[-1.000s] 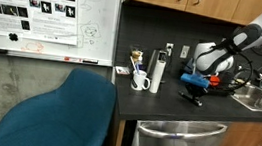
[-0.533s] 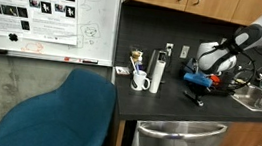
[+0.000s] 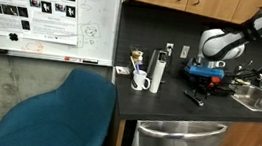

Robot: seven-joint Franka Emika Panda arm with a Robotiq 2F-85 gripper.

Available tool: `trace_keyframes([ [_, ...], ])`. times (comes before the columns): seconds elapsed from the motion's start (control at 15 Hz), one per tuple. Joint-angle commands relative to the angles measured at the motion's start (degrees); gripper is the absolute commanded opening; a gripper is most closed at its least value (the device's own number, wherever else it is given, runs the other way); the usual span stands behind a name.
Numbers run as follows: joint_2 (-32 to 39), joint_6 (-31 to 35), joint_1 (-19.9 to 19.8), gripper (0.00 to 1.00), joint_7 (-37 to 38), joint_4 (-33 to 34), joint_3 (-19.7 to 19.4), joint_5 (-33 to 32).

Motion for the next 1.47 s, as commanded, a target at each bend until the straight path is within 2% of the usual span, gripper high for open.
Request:
trace_keyframes([
  [0.0,-7.5,-10.13,-0.5,0.84,-11.55,-1.25,0.64,0.2],
  [0.13,-10.25,-14.99,-0.66,0.97,-18.56,-0.87,0.63,0.29],
  [0.2,-11.41,-16.85,-0.68,0.99,-22.12,-0.71,0.62,0.48],
  [0.53,-16.8,-25.22,-0.47,1.0,-38.03,-0.27,1.52,0.42],
  [0.87,-19.85,-31.91,0.82,1.0,-50.52,-0.14,1.86,0.97],
  [1.13,-21.93,-32.97,1.81,1.0,-57.02,-0.49,1.83,1.56],
  [1.4,-25.02,-28.96,2.51,1.0,-61.25,-1.5,0.84,5.85],
])
